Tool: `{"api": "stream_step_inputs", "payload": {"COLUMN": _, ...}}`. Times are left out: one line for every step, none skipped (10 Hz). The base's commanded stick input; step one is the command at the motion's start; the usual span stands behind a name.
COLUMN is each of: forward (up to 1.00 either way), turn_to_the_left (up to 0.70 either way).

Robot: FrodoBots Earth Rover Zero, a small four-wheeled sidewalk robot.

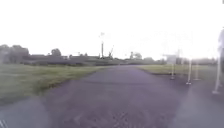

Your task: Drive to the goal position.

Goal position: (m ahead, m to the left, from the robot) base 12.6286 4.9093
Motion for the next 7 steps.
{"api": "stream_step_inputs", "payload": {"forward": 0.70, "turn_to_the_left": -0.14}}
{"api": "stream_step_inputs", "payload": {"forward": 0.70, "turn_to_the_left": -0.14}}
{"api": "stream_step_inputs", "payload": {"forward": 0.70, "turn_to_the_left": -0.14}}
{"api": "stream_step_inputs", "payload": {"forward": 0.70, "turn_to_the_left": -0.14}}
{"api": "stream_step_inputs", "payload": {"forward": 0.70, "turn_to_the_left": -0.14}}
{"api": "stream_step_inputs", "payload": {"forward": 0.70, "turn_to_the_left": -0.14}}
{"api": "stream_step_inputs", "payload": {"forward": 0.70, "turn_to_the_left": -0.14}}
